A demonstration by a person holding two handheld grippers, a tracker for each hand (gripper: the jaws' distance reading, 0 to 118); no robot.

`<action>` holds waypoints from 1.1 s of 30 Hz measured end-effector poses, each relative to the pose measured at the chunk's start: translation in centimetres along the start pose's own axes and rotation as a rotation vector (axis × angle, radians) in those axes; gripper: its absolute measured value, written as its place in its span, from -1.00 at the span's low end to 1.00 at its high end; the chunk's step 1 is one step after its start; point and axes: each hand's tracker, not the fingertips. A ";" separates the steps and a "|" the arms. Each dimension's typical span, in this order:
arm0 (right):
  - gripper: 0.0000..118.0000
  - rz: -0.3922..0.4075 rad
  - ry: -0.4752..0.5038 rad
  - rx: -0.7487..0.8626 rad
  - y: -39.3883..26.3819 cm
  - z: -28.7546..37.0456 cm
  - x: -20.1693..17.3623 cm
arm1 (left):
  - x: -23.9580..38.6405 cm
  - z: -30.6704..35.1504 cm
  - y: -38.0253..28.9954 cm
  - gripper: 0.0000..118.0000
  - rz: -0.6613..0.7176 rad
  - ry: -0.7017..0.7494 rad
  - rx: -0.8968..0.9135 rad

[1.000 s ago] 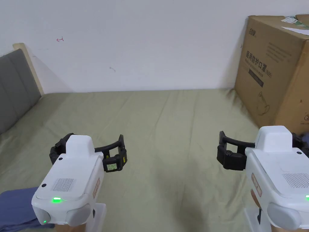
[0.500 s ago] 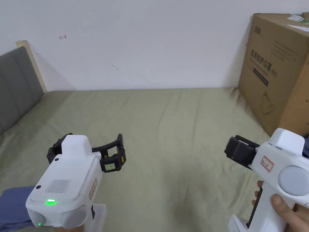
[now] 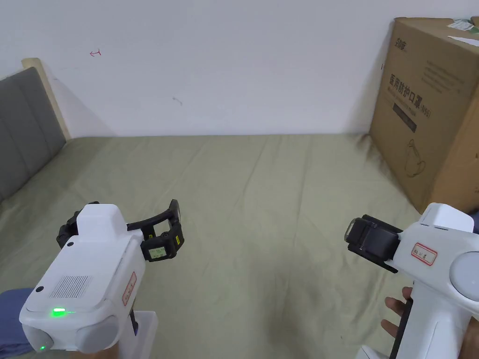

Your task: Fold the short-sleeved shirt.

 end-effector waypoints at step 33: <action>1.00 0.444 -0.103 0.722 -3.8 0.7 -1.8 | 0.0 0.7 -0.2 1.00 0.000 -0.006 0.024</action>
